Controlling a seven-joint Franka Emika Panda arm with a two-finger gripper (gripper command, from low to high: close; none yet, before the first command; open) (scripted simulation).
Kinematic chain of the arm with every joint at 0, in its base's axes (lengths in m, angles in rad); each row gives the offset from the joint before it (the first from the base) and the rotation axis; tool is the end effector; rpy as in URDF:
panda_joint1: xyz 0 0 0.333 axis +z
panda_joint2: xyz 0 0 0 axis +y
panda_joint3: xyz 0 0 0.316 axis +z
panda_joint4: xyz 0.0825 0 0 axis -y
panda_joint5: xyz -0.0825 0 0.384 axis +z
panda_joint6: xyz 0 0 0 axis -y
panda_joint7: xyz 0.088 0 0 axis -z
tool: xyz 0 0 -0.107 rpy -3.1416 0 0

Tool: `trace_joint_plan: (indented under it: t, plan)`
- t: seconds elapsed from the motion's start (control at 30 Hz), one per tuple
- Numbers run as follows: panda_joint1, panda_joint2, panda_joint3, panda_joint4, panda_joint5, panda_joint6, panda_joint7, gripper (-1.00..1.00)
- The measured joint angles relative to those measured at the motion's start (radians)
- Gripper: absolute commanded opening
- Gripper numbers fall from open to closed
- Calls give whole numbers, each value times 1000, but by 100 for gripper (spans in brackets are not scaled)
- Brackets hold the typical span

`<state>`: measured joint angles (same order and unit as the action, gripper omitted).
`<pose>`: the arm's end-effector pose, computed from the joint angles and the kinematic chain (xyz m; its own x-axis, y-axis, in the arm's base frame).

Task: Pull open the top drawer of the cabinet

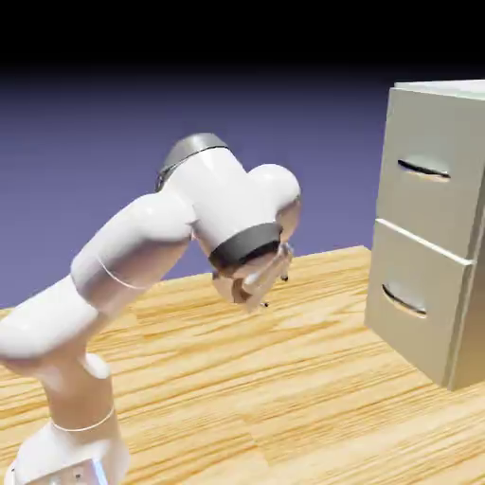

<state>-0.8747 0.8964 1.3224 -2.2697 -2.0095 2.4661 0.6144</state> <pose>0.4716 0.2451 0.2579 0.2331 0.8717 0.4311 0.7570 -0.4409 0.4822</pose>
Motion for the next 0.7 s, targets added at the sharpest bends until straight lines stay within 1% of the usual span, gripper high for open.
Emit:
trace_joint_plan:
  t: [0.57,0.63,0.7]
  plan:
    - [-326,540,487,199,-739,-210,-47,0]
    - [-339,561,506,207,-769,-218,-48,0]
    - [-293,561,494,279,-775,-191,-59,0]
